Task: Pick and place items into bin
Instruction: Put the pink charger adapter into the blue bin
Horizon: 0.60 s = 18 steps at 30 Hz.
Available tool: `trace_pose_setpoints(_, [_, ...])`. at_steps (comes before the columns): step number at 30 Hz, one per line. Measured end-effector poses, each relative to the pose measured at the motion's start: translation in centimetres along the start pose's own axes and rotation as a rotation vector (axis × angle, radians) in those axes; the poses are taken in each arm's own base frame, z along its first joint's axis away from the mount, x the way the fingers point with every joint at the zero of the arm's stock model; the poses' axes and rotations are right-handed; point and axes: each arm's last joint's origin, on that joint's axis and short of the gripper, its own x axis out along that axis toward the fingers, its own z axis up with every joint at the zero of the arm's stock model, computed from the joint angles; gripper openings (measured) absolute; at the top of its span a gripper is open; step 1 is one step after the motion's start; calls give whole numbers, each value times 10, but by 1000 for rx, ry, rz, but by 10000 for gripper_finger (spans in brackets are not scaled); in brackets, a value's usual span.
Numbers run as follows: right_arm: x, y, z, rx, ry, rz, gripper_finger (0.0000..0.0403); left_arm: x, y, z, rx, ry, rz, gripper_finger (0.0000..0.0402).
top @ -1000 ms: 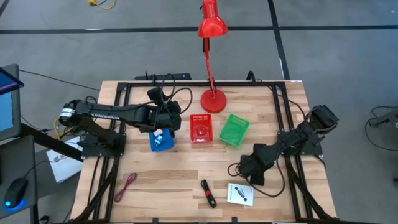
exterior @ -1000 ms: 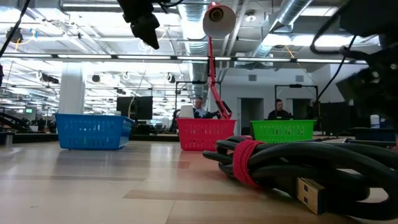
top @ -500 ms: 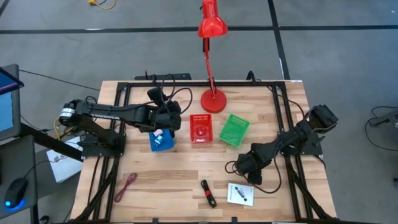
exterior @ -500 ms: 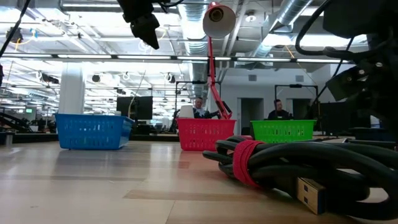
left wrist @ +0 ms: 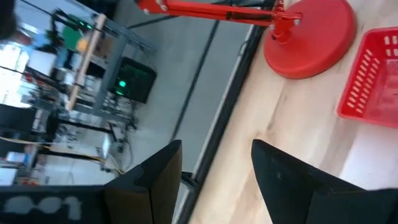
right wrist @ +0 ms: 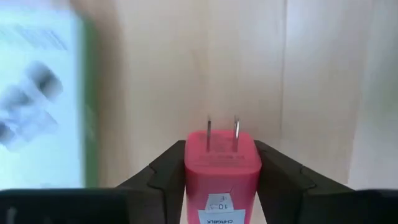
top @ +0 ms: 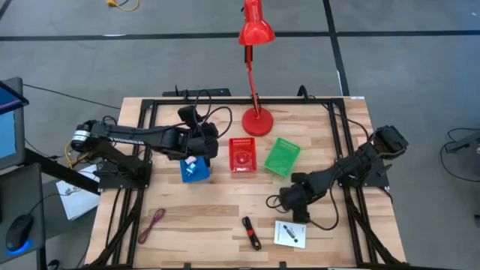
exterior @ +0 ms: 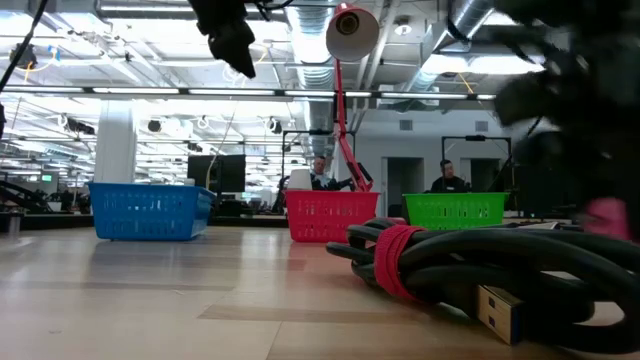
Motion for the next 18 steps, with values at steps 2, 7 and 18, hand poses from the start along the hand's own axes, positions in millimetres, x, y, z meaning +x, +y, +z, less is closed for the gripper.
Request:
trace_pose_setpoints(2, [-7, 0, 15, -60, -102, -5, 146, -7, 4, 0, -5, -24, 24, 184])
trace_pose_setpoints(7, [-38, -14, 67, -206, -471, -160, 162, -32, 24, 2, -66, -105, 67, 184])
trace_pose_setpoints(18, [-56, -85, 189, -376, -1094, -133, 150, -79, 85, -19, -227, -243, 106, 184])
